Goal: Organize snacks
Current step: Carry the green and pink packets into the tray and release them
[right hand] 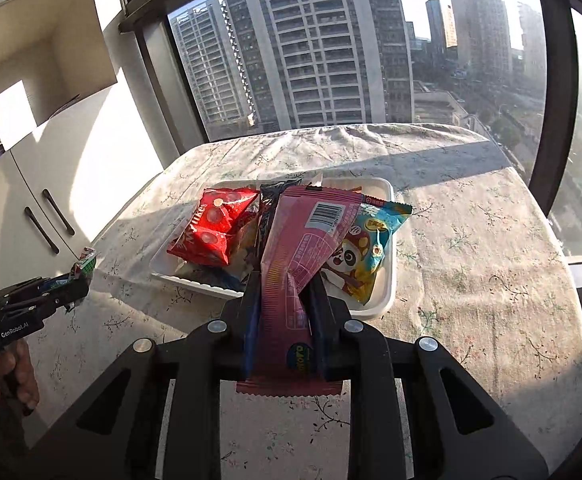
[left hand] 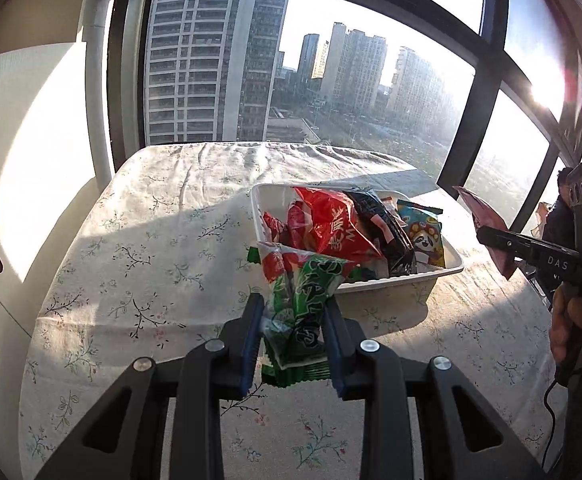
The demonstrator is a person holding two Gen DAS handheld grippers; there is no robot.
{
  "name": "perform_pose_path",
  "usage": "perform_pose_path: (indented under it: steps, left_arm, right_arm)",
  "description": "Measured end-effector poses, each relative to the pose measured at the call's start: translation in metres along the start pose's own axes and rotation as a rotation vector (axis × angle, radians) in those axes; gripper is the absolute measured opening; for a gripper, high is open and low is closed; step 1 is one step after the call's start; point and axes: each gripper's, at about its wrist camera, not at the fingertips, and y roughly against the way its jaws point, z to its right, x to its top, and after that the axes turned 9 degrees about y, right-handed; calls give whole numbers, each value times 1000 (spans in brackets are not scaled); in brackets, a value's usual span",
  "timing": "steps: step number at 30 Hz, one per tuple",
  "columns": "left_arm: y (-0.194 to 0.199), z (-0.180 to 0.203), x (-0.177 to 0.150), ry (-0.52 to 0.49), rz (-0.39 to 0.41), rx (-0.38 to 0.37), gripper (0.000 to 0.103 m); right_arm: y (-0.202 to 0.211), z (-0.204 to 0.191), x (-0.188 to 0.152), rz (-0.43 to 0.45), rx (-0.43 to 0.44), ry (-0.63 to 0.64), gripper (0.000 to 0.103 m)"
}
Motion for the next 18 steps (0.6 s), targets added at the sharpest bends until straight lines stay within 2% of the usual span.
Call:
perform_pose_path:
  steps: [3,8,14,18]
  left_arm:
    - [-20,5,28,-1,18,21,31]
    - [-64,6,58,13,0,47,31]
    - [-103,15,65,-9,-34,51,31]
    - [-118,7,65,18,-39,52,31]
  right_arm:
    - [-26,-1,25,-19,-21,34,20]
    - [-73,-3,51,-63,-54,73,20]
    - [-106,4,58,-65,-72,86,20]
    - [-123,12,49,-73,-75,80,20]
